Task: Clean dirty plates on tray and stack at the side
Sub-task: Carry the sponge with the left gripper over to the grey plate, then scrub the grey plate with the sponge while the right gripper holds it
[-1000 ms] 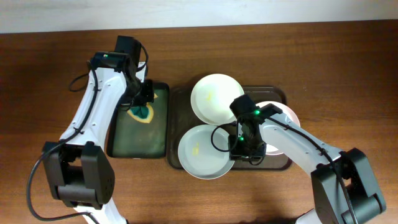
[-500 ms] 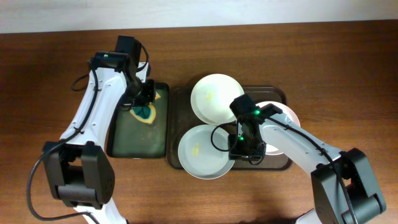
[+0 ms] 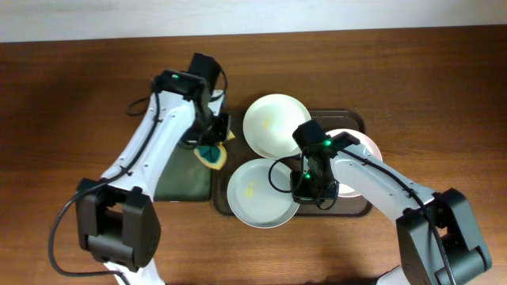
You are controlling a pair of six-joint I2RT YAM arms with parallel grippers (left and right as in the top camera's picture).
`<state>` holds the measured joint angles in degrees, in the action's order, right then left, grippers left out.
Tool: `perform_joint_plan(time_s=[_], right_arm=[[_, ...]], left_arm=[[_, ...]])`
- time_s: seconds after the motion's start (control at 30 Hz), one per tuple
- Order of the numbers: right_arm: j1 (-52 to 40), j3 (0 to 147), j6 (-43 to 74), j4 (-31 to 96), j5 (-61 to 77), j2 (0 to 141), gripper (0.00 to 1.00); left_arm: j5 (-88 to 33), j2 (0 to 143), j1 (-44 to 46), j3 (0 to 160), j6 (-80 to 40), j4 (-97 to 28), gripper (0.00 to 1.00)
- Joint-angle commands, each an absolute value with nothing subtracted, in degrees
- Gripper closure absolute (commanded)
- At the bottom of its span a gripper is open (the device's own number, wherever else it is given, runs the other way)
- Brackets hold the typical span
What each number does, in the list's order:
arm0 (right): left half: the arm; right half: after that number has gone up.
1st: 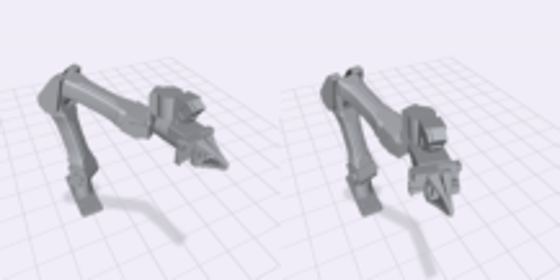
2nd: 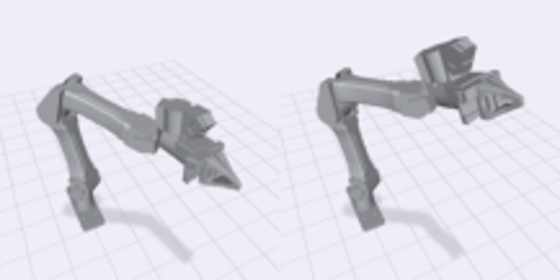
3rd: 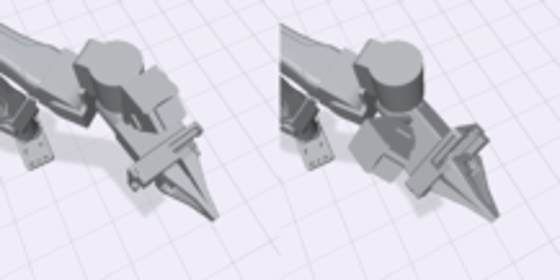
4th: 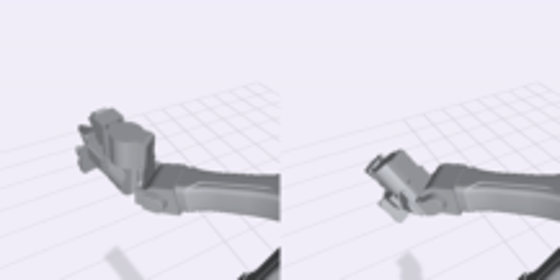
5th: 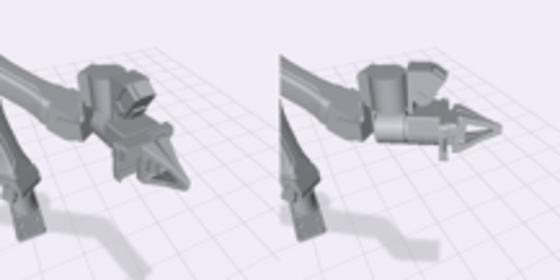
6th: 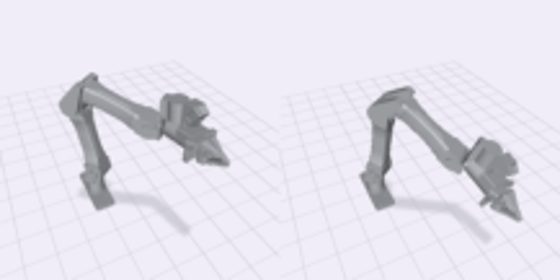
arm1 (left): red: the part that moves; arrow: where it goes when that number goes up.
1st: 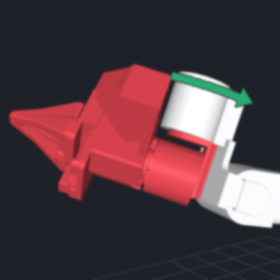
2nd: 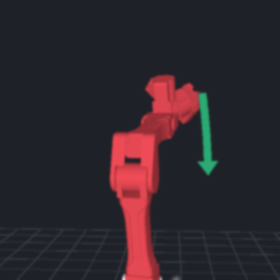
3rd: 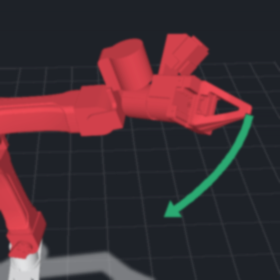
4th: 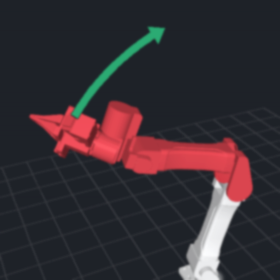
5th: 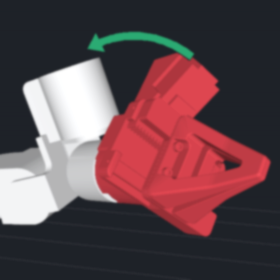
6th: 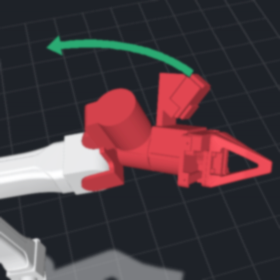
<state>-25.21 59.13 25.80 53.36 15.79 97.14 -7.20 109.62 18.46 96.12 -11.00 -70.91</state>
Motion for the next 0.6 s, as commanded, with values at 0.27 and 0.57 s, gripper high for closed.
perform_joint_plan(time_s=[0.27, 0.57], right_arm=[[-25.1, 58.7, 29.4, 51.5, 16.1, 97.7, 0.66], [-25.1, 58.7, 29.5, 50.5, 16.1, 97.7, 0.73]], left_arm=[[-10.3, 109.3, 27.8, 91.2, -17.4, -69.9, 1.0], [-11.6, 109.3, 28.5, 82.6, -20.0, -61.5, 1.0]])
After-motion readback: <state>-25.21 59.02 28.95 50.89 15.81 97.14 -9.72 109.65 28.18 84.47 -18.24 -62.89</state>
